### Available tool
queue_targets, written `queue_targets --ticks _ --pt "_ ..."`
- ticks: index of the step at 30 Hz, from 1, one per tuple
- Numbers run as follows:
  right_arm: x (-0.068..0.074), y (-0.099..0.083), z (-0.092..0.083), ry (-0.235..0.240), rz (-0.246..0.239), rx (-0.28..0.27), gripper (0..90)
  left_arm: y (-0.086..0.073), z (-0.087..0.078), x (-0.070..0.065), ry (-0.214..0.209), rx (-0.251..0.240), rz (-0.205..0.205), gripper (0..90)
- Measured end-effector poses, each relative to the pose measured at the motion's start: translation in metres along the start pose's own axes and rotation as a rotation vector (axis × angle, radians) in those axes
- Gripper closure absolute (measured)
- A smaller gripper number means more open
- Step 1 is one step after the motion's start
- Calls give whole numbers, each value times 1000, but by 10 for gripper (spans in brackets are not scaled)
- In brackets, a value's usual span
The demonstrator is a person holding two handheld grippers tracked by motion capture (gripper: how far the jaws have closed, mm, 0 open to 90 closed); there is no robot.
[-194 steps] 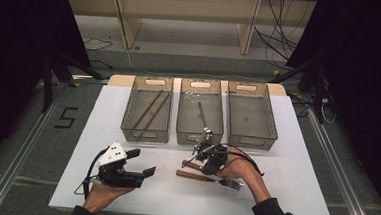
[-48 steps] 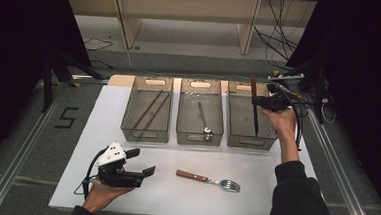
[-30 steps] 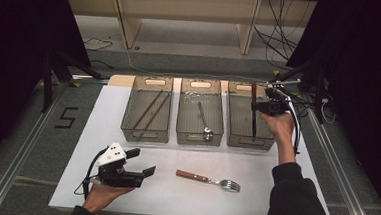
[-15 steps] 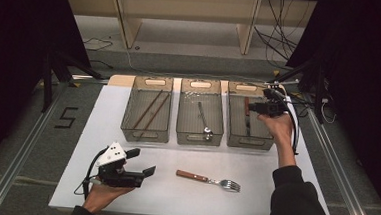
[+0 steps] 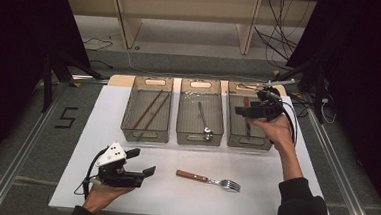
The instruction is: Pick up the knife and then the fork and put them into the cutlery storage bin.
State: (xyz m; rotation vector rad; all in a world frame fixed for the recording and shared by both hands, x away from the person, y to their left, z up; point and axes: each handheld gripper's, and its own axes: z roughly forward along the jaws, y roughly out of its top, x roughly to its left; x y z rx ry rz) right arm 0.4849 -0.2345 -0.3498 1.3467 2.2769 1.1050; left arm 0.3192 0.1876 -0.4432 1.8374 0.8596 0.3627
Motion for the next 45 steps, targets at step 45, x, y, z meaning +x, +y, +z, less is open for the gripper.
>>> queue_targets --ticks 45 --pt "111 -51 25 227 -270 164 217 0 0 0 1 0 0 159"
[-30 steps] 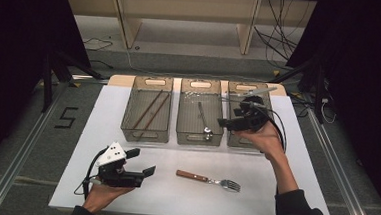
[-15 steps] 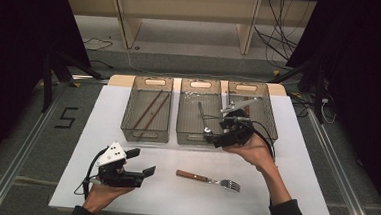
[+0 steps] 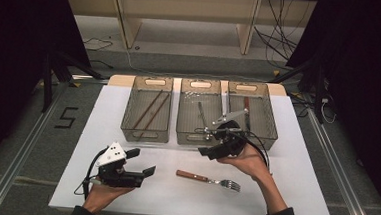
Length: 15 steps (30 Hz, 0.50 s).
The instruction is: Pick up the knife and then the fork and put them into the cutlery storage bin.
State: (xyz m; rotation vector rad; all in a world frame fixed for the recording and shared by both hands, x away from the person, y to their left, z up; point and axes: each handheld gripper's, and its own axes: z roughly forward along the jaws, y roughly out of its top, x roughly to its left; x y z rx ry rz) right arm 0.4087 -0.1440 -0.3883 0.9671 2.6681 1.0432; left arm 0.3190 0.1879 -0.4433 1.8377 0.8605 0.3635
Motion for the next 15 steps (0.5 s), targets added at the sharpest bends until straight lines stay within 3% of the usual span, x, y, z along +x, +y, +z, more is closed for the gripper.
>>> queue_targets --ticks 7,11,15 --pt "9 -7 12 17 -26 51 229 0 0 0 0 0 1 159" --pt "15 -9 18 30 -64 85 260 0 0 0 1 -5 -1 159" --pt "19 -13 24 41 -80 139 298 0 0 0 3 -7 0 159"
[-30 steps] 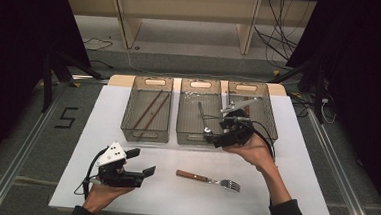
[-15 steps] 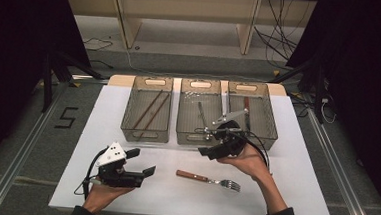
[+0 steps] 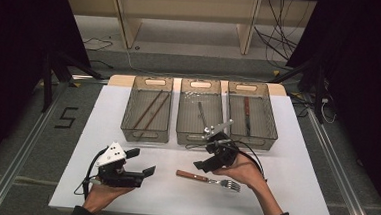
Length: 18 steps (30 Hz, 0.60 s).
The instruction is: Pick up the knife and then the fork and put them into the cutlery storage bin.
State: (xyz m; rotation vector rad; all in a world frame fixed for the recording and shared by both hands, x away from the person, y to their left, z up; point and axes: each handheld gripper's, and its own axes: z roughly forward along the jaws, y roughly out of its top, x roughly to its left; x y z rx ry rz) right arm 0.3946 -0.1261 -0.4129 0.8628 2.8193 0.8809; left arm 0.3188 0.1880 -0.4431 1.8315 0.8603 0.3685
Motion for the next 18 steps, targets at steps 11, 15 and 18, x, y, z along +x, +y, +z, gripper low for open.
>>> queue_targets --ticks 11,15,18 --pt "9 -6 21 9 -57 144 406 0 0 0 -2 -5 1 159" --pt "12 -7 28 18 -84 180 439 0 -1 0 -3 -7 -1 159" --pt "14 -8 32 25 -97 210 464 0 -1 0 -3 -9 -1 159"
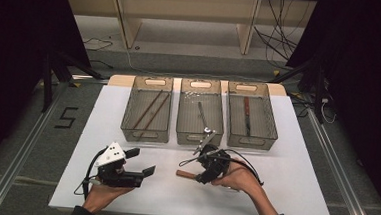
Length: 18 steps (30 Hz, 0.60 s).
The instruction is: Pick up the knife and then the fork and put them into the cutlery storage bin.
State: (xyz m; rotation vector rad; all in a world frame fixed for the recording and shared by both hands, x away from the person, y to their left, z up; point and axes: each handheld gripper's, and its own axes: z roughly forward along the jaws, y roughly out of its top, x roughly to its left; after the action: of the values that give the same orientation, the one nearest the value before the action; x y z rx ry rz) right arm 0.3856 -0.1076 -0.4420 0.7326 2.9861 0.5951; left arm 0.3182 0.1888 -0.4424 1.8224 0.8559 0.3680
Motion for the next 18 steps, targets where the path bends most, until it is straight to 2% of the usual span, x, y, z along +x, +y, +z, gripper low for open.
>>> queue_targets --ticks 2,4,7,11,18 --pt "0 0 3 1 -19 13 482 0 0 0 0 -1 0 159" --pt "1 0 5 -2 -11 35 503 0 0 0 -2 -2 -1 159" --pt "0 0 9 -6 -26 56 528 0 0 0 -2 -2 0 159" --pt "2 1 11 2 -35 69 563 0 0 0 -2 -1 -2 160" --pt "1 2 18 -12 -59 96 621 0 1 0 -5 0 -2 159"
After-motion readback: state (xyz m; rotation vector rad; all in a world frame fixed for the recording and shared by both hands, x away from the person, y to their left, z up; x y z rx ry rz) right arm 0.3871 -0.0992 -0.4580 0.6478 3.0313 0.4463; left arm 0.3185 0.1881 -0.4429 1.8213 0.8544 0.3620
